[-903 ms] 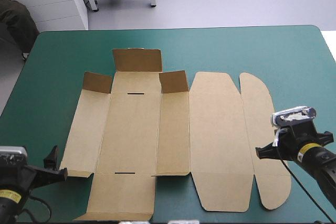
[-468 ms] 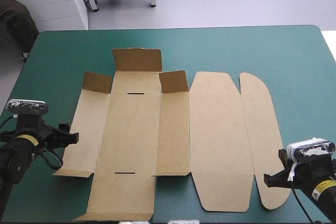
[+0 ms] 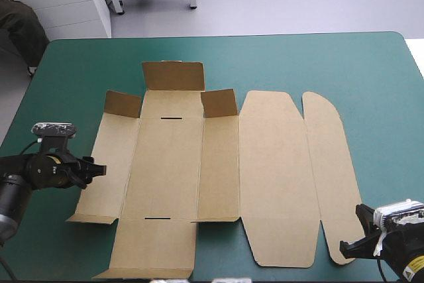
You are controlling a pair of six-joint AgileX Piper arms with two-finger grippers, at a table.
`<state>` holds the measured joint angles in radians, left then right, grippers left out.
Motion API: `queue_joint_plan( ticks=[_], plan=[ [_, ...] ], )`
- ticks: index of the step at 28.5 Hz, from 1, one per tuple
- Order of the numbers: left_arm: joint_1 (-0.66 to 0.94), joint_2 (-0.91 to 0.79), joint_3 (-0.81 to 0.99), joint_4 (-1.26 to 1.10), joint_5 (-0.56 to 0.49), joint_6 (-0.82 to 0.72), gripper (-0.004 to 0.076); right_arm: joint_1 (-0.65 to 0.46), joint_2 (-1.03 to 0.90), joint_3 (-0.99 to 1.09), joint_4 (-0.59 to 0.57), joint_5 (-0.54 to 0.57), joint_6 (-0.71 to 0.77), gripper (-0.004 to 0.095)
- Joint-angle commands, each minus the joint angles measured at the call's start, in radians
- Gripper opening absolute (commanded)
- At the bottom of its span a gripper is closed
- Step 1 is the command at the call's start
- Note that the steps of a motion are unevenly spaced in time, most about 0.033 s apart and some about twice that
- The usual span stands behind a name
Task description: Fold the box
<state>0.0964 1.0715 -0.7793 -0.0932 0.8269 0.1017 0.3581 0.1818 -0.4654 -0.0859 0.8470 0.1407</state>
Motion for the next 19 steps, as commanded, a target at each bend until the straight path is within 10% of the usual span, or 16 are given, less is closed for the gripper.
queue_joint_plan(
  ticks=[1, 8, 19],
  plan=[
    [0.154, 0.025, -0.036, -0.240, -0.025, 0.172, 0.0386, -0.005, 0.008, -0.020, -0.007, -0.060, -0.008, -0.0020],
    [0.289, 0.172, -0.049, -0.532, 0.178, 0.525, 0.0349, -0.005, 0.008, -0.019, -0.007, -0.062, -0.008, -0.0020],
    [0.289, 0.313, -0.158, -0.326, 0.209, 0.431, 0.0349, -0.005, 0.008, -0.019, -0.007, -0.060, -0.010, -0.0020]
  ],
)
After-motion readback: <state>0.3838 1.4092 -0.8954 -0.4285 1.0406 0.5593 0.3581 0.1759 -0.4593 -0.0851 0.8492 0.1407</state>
